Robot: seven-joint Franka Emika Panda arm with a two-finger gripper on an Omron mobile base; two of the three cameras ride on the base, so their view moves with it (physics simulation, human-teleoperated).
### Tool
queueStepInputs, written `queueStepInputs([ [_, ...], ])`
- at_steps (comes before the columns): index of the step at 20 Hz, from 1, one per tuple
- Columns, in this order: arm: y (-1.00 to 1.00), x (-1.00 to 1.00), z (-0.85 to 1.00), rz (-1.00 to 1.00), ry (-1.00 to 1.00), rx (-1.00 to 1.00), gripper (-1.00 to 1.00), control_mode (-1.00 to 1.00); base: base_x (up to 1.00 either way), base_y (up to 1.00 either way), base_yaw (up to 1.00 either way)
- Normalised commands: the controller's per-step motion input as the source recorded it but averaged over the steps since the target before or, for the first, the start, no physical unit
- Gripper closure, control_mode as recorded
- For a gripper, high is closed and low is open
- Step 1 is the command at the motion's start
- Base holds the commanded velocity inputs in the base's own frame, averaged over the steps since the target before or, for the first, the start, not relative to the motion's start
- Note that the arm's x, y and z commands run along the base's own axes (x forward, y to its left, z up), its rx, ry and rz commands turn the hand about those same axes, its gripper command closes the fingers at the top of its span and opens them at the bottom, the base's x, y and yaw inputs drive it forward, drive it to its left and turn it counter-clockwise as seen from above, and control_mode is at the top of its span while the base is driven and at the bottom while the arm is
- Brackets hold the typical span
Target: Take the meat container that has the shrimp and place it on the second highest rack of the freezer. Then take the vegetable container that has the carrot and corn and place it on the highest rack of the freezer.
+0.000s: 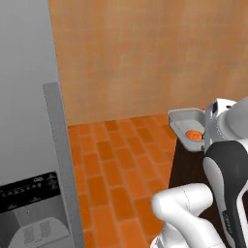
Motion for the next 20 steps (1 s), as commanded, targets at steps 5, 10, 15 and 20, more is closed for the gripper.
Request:
queueStepInputs([
  [5, 0.0, 0.0, 0.0, 0.0, 0.0, 0.0, 1.0, 1.0, 1.0, -0.27, 0.0],
  [10, 0.0, 0.0, 0.0, 0.0, 0.0, 0.0, 1.0, 1.0, 1.0, -0.3, 0.0],
  [15, 0.0, 0.0, 0.0, 0.0, 0.0, 0.0, 1.0, 1.0, 1.0, -0.36, 0.01],
  [20, 0.0, 0.0, 0.0, 0.0, 0.0, 0.0, 1.0, 1.0, 0.91, -0.41, 0.29],
])
